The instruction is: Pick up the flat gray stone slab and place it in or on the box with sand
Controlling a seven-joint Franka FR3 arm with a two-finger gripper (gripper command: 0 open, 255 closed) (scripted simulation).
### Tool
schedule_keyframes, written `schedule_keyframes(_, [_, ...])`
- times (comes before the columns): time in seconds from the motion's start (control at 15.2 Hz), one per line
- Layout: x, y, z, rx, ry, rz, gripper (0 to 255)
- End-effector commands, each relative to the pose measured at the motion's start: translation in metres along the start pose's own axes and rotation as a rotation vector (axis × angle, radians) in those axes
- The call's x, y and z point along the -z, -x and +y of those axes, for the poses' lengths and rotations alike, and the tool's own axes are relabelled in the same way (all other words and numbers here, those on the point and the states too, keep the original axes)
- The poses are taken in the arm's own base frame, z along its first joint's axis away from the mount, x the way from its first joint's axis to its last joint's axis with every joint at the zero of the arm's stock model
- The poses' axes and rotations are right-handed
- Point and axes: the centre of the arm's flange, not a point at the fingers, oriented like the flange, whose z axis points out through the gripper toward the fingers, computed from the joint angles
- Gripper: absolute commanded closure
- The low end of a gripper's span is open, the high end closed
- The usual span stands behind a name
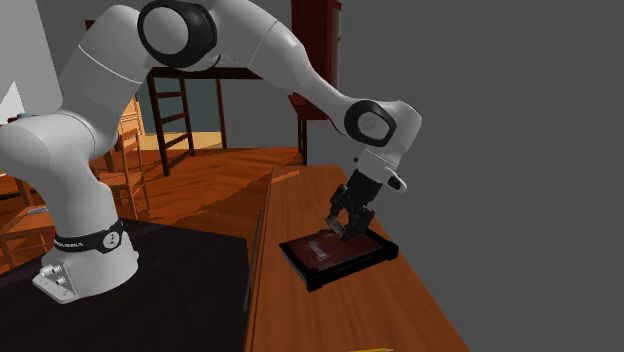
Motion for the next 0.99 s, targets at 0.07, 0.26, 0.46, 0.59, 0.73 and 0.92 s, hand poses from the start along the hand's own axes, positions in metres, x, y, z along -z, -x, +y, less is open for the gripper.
schedule_keyframes(0.07, [-0.033, -0.008, 0.005, -0.005, -0.013, -0.044, 0])
schedule_keyframes(0.26, [-0.016, -0.012, 0.000, -0.005, -0.011, -0.043, 0])
schedule_keyframes(0.46, [0.021, -0.013, 0.000, -0.005, -0.011, -0.043, 0])
schedule_keyframes(0.59, [0.021, -0.013, 0.000, -0.005, -0.011, -0.043, 0])
schedule_keyframes(0.73, [0.021, -0.013, 0.000, -0.005, -0.011, -0.043, 0])
schedule_keyframes(0.92, [0.021, -0.013, 0.000, -0.005, -0.011, -0.043, 0])
